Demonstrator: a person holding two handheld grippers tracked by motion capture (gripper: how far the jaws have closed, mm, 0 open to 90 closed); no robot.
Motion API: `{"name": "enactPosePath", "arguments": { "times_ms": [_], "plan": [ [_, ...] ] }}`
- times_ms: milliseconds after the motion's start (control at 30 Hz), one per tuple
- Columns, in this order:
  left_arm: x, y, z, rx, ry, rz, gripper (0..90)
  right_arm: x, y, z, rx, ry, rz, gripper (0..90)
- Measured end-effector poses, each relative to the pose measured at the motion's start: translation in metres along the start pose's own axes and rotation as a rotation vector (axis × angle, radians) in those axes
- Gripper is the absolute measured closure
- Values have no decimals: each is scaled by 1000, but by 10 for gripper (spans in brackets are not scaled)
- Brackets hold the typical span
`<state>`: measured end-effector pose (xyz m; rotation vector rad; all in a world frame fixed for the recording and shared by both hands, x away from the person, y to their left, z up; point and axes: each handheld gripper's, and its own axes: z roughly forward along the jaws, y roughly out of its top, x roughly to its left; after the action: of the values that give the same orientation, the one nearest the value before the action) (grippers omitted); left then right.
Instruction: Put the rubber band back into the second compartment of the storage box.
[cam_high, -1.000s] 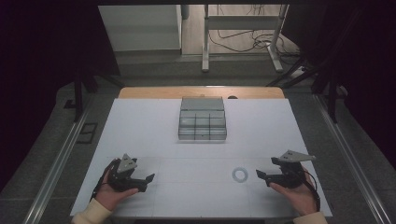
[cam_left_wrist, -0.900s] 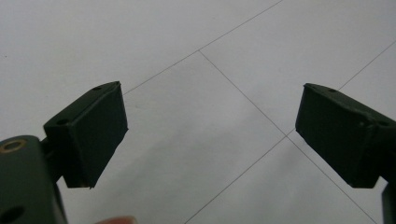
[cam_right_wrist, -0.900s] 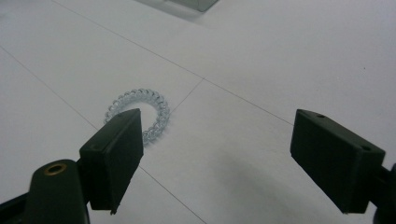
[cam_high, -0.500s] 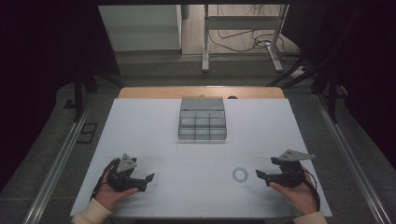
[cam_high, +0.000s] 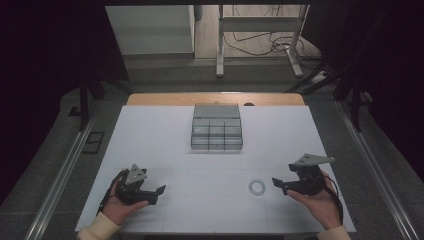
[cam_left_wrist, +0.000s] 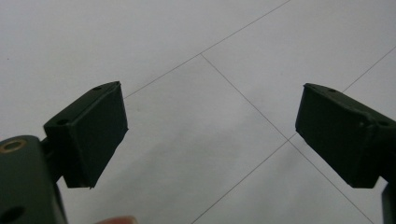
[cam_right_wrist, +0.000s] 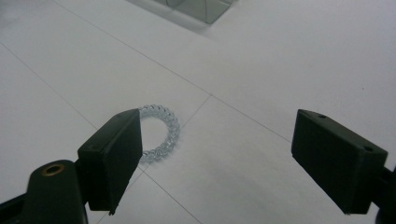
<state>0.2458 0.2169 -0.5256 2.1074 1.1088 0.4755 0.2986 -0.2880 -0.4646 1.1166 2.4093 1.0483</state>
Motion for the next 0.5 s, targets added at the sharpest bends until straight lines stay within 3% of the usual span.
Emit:
{"name": "enactPosePath", "arguments": {
  "times_ms": [500],
  "plan": [
    [0, 0, 0, 1, -2, 1, 98, 6, 24, 4, 36, -3, -32, 174]
  ]
}}
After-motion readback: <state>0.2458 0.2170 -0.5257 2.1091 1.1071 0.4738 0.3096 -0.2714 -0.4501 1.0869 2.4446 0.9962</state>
